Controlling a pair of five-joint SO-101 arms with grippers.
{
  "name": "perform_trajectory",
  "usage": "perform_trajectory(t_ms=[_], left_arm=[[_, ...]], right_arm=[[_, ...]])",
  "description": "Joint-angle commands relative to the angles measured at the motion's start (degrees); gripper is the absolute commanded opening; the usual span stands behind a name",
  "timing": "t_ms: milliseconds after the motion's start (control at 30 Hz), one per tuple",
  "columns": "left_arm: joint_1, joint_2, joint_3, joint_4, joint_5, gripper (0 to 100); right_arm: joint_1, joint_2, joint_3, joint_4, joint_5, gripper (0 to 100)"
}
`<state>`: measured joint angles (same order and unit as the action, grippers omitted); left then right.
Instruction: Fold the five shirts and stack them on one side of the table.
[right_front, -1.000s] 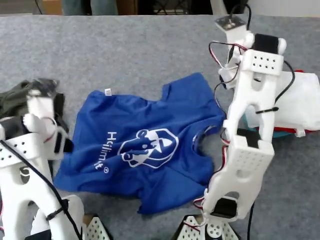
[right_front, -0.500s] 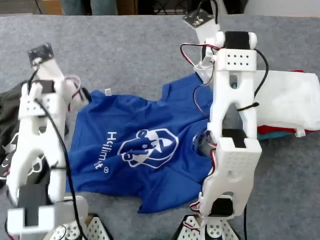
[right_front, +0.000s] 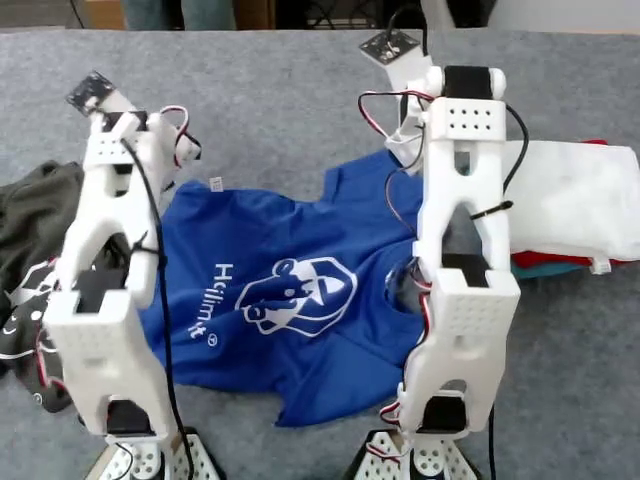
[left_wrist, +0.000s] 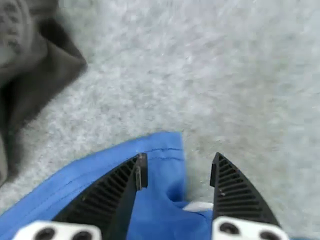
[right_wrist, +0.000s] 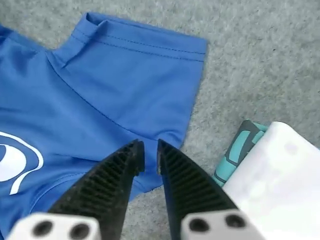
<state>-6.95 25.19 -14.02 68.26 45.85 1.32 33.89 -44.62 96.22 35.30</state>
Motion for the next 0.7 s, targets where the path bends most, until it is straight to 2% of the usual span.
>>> perform_trajectory(t_ms=[0, 100, 333, 667], left_arm=[[-0.22, 3.69, -8.75, 5.19, 0.7, 22], [-2.24, 7.47, -14.81, 9.67, 3.43, 22], [-1.71, 16.26, -22.29, 10.81, 4.48, 22], [0.48, 18.2, -29.49, 18.11, 4.48, 22]], right_arm=[[-0.44, -0.13, -3.21, -0.26, 0.35, 6.4], [-0.53, -0.13, -3.21, -0.26, 0.35, 6.4], [-0.53, -0.04, -3.12, -0.62, 0.35, 6.4], [-0.79, -0.04, -2.86, -0.62, 0.35, 6.4]])
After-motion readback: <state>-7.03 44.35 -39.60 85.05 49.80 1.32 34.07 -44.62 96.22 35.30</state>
